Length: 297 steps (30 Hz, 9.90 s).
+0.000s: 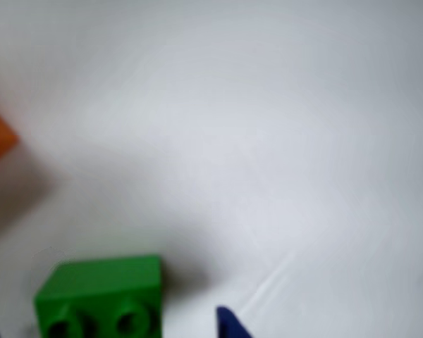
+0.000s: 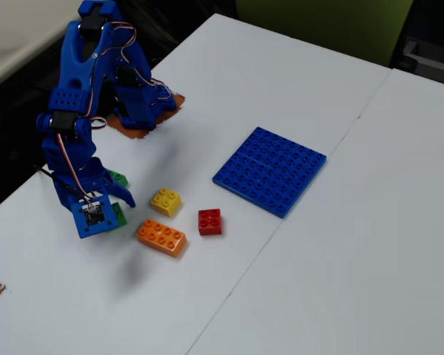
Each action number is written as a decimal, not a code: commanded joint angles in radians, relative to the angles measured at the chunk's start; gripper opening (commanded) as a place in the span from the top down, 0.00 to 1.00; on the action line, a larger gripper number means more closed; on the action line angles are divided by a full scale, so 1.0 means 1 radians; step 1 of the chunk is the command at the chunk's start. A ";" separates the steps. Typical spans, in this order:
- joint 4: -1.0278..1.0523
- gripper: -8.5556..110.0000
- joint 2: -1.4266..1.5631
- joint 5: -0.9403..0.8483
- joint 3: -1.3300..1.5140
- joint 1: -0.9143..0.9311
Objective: Pick up the 2x2 green block and go up the 8x8 blue block.
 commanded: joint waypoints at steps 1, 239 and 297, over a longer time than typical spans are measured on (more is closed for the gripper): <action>-0.020 0.67 0.018 0.012 -0.044 -0.018; 0.923 0.93 -0.241 0.515 -1.170 -1.063; 0.923 0.93 -0.249 0.511 -1.172 -1.065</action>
